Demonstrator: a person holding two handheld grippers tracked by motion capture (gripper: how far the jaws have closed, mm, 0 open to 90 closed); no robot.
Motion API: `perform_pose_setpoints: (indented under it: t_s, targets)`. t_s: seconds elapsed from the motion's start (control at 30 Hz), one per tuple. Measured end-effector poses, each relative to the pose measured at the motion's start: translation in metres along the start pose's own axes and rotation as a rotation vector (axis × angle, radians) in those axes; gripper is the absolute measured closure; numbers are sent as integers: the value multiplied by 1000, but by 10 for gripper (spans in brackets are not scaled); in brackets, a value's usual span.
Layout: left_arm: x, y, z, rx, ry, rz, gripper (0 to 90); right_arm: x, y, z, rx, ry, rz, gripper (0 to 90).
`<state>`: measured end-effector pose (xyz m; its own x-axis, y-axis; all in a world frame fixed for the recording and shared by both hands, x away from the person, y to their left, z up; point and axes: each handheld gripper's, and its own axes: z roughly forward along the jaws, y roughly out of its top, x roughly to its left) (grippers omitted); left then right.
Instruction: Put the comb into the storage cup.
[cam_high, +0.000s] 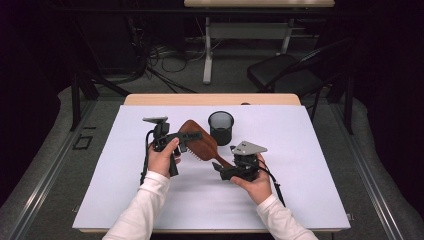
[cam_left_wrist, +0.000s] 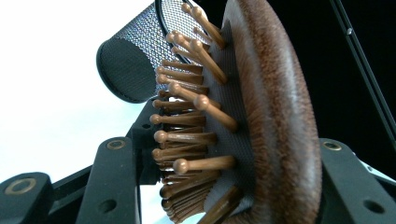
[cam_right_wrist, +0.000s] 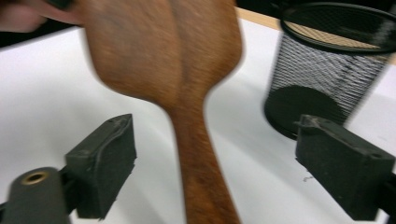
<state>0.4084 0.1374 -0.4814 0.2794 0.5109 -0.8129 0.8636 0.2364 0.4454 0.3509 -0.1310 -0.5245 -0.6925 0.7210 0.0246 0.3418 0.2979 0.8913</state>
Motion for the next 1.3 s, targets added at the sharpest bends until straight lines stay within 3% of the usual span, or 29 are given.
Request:
perform_pose_setpoints:
  t_s: [0.1, 0.23, 0.37, 0.67, 1.3]
  targets:
    - [0, 0, 0, 1, -3, 0, 485, 1, 0, 2, 47, -15, -19, 1]
    - [0, 0, -1, 1, -1, 0, 485, 7, -1, 3, 77, -23, -63, 0]
    - [0, 0, -1, 3, -2, 0, 485, 8, 0, 2, 64, 39, -29, 0]
    - [-1, 0, -3, -4, -8, 2, 485, 5, 1, 1, 51, 125, 49, 0]
    - [-1, 2, -4, -11, -15, 11, 485, 4, 3, -2, 43, 163, 51, 0]
